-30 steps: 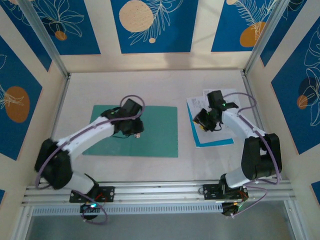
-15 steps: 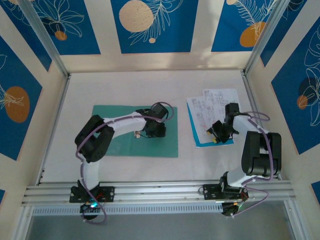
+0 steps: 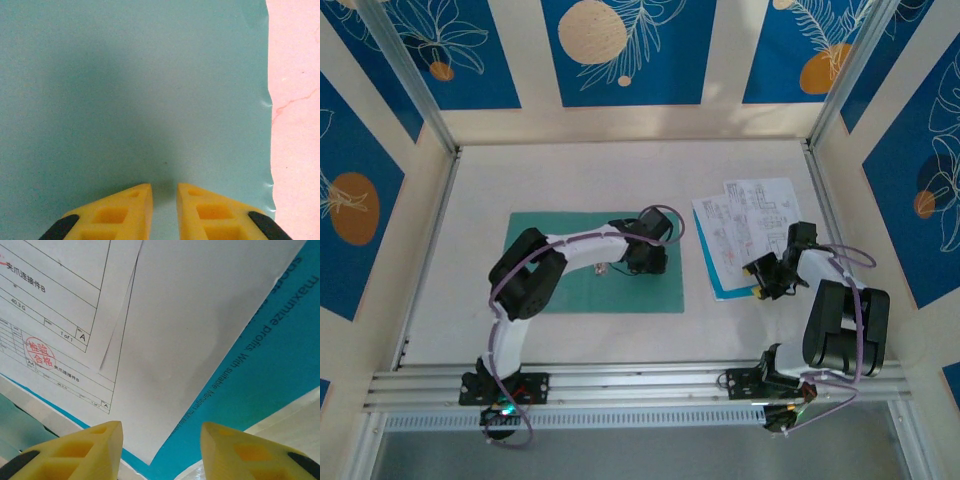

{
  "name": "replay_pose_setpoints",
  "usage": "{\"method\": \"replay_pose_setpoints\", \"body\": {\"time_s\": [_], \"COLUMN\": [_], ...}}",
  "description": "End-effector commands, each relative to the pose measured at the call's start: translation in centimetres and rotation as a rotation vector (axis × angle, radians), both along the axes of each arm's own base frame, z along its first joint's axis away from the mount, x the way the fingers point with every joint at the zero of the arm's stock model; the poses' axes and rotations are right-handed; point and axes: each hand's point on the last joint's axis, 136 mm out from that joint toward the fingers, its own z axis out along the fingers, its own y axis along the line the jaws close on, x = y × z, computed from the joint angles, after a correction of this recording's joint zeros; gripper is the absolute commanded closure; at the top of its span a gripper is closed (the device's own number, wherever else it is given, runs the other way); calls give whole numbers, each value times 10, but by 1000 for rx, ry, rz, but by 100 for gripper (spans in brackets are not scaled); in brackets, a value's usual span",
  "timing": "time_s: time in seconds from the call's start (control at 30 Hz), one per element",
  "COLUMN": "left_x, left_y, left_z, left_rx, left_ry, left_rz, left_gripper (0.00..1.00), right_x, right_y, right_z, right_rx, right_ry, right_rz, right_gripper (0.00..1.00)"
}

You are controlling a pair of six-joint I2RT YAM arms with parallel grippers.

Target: Put the files into the folder

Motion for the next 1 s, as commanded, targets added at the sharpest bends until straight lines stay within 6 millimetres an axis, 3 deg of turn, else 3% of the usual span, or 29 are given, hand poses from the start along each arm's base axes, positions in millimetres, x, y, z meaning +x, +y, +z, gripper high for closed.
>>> {"method": "replay_pose_setpoints", "body": {"time_s": [0.0, 0.3, 0.63, 0.97], "left_x": [-8, -4, 8, 18], "left_y": [-10, -25, -37, -48], "left_z": [-16, -21, -26, -23], "left_rx": [10, 7, 9, -8], "left_ry": [26, 19, 6, -10], "left_rz": [-39, -54, -45, -45], "left_gripper": [80, 81, 82, 82], "right_x": [-2, -12, -11, -10], "right_y": [3, 8, 30, 35], "right_z": [-1, -23, -27, -25], "right_rx": [24, 47, 48, 17], "right_ry": [20, 115, 151, 165], "right_rz": [2, 24, 84, 126], "right_gripper": [54, 54, 54, 54]}}
